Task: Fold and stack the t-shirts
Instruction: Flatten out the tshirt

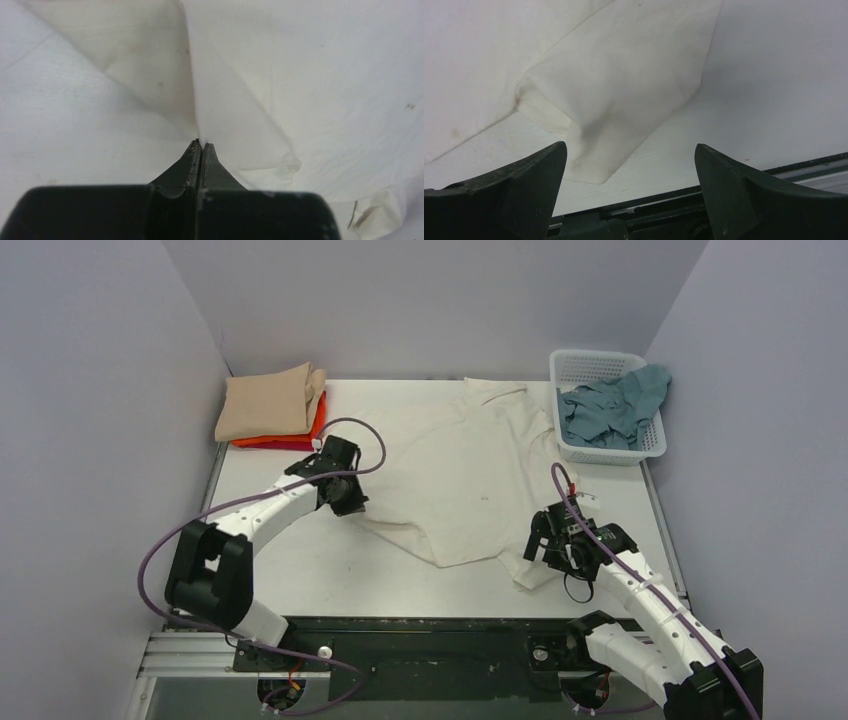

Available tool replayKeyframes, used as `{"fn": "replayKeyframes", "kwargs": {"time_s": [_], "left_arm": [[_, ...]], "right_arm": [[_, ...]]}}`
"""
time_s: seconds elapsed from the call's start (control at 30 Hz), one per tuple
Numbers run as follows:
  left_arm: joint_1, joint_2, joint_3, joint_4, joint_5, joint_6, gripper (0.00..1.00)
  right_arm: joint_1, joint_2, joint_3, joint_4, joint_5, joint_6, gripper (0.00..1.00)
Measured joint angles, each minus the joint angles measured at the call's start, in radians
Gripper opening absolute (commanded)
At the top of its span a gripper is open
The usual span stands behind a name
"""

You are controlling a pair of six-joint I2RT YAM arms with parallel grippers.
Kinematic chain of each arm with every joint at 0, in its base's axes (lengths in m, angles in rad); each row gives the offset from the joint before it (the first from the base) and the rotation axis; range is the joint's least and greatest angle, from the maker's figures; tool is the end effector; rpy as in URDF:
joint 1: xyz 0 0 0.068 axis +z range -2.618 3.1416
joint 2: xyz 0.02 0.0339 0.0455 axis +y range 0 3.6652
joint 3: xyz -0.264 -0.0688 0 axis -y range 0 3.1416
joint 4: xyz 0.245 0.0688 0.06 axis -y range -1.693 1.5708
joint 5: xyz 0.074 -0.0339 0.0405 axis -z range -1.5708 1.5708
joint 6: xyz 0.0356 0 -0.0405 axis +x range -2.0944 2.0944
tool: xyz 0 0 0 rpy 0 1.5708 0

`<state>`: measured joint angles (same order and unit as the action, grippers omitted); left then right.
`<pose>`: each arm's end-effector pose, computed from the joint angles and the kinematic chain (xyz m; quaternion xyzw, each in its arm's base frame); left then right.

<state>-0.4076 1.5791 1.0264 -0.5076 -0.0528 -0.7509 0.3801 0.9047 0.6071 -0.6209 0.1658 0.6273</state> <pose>0.2906 -0.1234 0.2044 -0.1718 0.9519 -0.1168 0.2252 0.1646 0.0594 0.2199 0.1427 0.9336 0.0854 0.3175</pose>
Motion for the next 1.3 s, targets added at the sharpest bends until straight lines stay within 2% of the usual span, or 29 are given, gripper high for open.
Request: {"fn": "replayKeyframes", "kwargs": {"time_s": [0.27, 0.47, 0.63, 0.77, 0.9, 1.13, 1.3], "left_arm": [[-0.003, -0.313, -0.156, -0.236, -0.128, -0.105, 0.0], [-0.003, -0.525, -0.284, -0.466, -0.262, -0.249, 0.0], [0.016, -0.597, -0.329, -0.546, -0.373, -0.383, 0.0], [0.081, -0.591, -0.355, -0.532, -0.446, -0.428, 0.0], [0.155, -0.547, -0.4, -0.454, -0.456, -0.423, 0.0], [0.222, -0.503, -0.47, -0.386, -0.452, -0.425, 0.0], [0.23, -0.525, -0.519, -0.356, -0.415, -0.435, 0.0]], "right_arm": [[0.0, -0.09, -0.035, -0.105, -0.014, 0.111, 0.92], [0.0, -0.159, -0.065, -0.145, -0.04, 0.179, 0.91], [0.0, -0.135, -0.066, -0.142, -0.045, 0.196, 0.87], [0.0, -0.09, -0.107, -0.072, -0.087, 0.212, 0.81], [0.012, -0.025, -0.151, -0.009, -0.13, 0.223, 0.78], [0.176, 0.003, -0.156, 0.044, -0.145, 0.287, 0.7], [0.199, 0.032, -0.158, 0.065, -0.121, 0.343, 0.6]]}}
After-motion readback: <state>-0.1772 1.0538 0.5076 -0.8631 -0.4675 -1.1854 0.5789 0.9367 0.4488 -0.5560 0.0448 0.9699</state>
